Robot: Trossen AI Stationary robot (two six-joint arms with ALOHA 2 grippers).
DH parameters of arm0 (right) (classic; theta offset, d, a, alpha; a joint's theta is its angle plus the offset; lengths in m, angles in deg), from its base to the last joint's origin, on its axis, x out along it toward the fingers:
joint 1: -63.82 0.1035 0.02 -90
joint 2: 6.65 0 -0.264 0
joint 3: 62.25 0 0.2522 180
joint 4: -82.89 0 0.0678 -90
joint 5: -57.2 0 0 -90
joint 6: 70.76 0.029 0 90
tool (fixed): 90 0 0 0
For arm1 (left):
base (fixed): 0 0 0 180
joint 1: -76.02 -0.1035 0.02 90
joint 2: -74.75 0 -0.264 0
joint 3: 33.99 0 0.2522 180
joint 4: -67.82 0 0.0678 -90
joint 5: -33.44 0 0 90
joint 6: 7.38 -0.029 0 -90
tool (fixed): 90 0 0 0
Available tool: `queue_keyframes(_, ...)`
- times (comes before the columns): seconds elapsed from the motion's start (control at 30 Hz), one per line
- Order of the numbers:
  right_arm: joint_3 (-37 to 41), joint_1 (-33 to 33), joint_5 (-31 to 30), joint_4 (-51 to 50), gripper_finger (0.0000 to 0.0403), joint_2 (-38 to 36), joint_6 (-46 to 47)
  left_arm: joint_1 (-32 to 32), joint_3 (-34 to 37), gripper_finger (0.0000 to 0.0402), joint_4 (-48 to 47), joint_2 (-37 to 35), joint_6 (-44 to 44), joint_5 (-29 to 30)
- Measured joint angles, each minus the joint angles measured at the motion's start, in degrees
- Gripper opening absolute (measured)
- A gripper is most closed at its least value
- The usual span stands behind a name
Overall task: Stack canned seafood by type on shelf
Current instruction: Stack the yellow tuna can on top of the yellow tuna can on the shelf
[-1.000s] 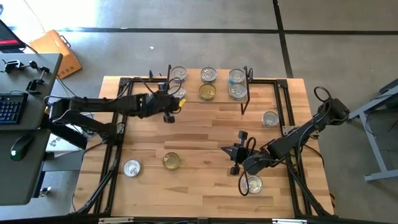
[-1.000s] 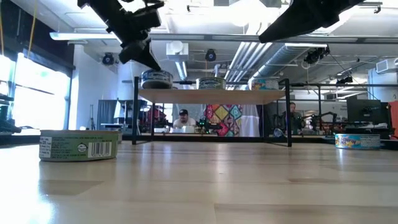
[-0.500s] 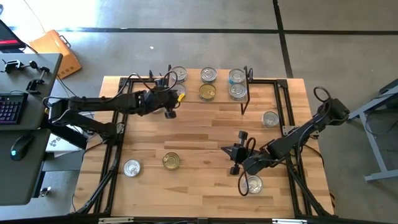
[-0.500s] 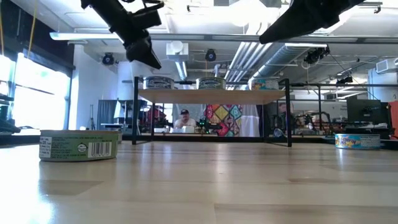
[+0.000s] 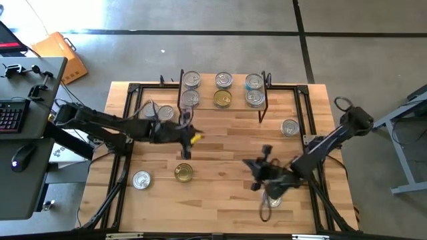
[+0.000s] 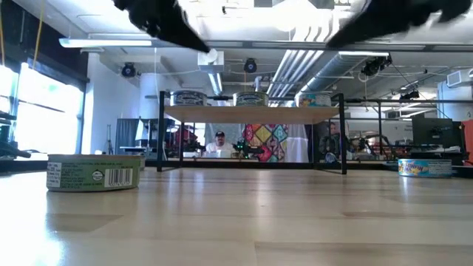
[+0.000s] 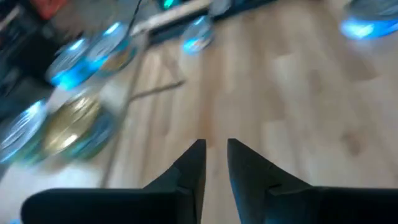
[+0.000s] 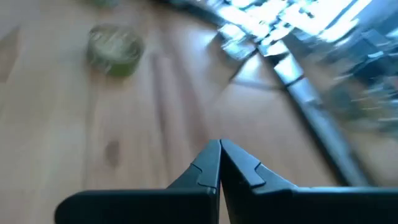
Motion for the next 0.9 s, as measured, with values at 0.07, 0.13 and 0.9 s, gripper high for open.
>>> queue_keyframes(0.07, -1.0, 2.4, -5.6, -5.7, 0.0, -2.9, 3.6, 2.7, 1.6, 0.0048, 4.7, 1.1, 0.1, -0.1)
queue_keyframes(0.13, -1.2, 4.4, -7.4, -10.5, 0.0, -5.8, 8.0, 4.8, 3.7, 0.0042, 12.0, 2.6, 1.4, -0.1)
queue_keyframes(0.9, -1.1, 2.7, 2.0, -15.7, 0.0, 7.2, 25.6, 9.6, 8.5, 0.0007, 10.5, 15.4, 25.9, 7.4)
